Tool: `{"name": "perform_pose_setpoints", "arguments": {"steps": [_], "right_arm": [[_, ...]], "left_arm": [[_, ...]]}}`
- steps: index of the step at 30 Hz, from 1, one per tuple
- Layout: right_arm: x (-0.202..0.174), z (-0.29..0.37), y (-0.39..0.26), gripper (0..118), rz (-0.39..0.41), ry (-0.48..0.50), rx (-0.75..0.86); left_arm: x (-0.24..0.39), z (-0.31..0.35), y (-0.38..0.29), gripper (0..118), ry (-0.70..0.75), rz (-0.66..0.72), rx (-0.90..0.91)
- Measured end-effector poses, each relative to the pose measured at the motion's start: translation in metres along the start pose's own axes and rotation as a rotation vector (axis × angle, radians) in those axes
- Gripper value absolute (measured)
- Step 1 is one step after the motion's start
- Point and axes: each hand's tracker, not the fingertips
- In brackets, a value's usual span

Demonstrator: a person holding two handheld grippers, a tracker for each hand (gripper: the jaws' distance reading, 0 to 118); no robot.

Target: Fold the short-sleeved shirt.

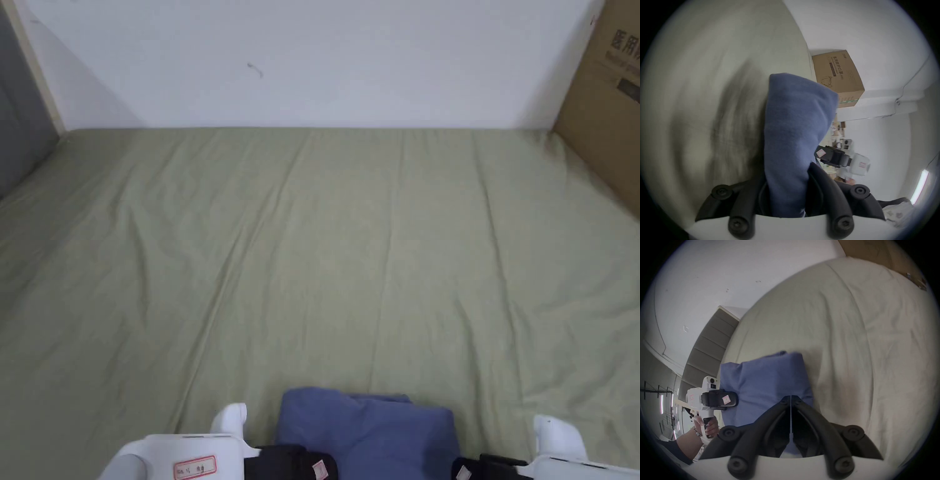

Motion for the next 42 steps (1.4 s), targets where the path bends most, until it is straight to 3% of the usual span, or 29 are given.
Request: {"name": "perform_pose_setpoints", "arguments": {"steps": [4, 8, 11, 14, 18, 19, 20, 22, 23, 28, 33, 34, 35, 37, 38, 40, 42], "right_arm": [[-0.029, 0.03, 0.01, 1, 0.023, 0.06, 0.056], [-0.059, 0.052, 0.017, 1, 0.105, 0.057, 0.084], [-0.078, 0.061, 0.014, 1, 0.154, 0.047, 0.088], [-0.083, 0.061, 0.009, 1, 0.178, 0.045, 0.067], [-0.086, 0.057, 0.002, 1, 0.186, 0.041, -0.012], [-0.088, 0.057, 0.001, 1, 0.205, 0.027, -0.021], [-0.091, 0.057, 0.001, 1, 0.233, 0.011, -0.024], [-0.095, 0.057, 0.003, 1, 0.257, -0.002, -0.019], [-0.098, 0.057, 0.003, 1, 0.26, -0.005, -0.017], [-0.103, 0.055, 0.008, 1, 0.229, 0.033, -0.009], [-0.107, 0.055, 0.012, 1, 0.27, 0.006, 0.01], [-0.107, 0.057, 0.013, 1, 0.283, -0.001, 0.014], [-0.107, 0.057, 0.014, 1, 0.296, -0.007, 0.018], [-0.108, 0.058, 0.015, 1, 0.317, -0.019, 0.023], [-0.107, 0.059, 0.016, 1, 0.325, -0.027, 0.023], [-0.106, 0.058, 0.017, 1, 0.335, -0.039, 0.013], [-0.105, 0.059, 0.018, 1, 0.342, -0.056, 0.012]], "left_arm": [[0.026, 0.076, 0.019, 16, 0.03, -0.089, 0.039], [0.009, 0.165, 0.043, 16, 0.265, -0.125, 0.032], [-0.02, 0.227, 0.058, 16, 0.436, -0.052, 0.019], [-0.04, 0.275, 0.067, 16, 0.539, -0.006, 0.01], [-0.056, 0.32, 0.077, 17, 0.711, -0.045, -0.039], [-0.061, 0.33, 0.079, 23, 0.725, -0.018, -0.043], [-0.066, 0.341, 0.079, 45, 0.754, 0.01, -0.032], [-0.076, 0.36, 0.079, 110, 0.825, 0.047, -0.011], [-0.081, 0.369, 0.078, 114, 0.846, 0.081, -0.002], [-0.093, 0.396, 0.075, 113, 0.835, 0.166, 0.105], [-0.084, 0.383, 0.069, 113, 0.86, 0.12, 0.11], [-0.079, 0.371, 0.069, 110, 0.865, 0.109, 0.114], [-0.073, 0.356, 0.069, 93, 0.878, 0.103, 0.122], [-0.051, 0.323, 0.064, 23, 0.85, 0.099, 0.14], [-0.04, 0.303, 0.063, 2, 0.83, 0.093, 0.134], [-0.016, 0.254, 0.053, 3, 0.817, 0.102, 0.033], [0.007, 0.208, 0.046, 2, 0.785, -0.017, -0.004]]}}
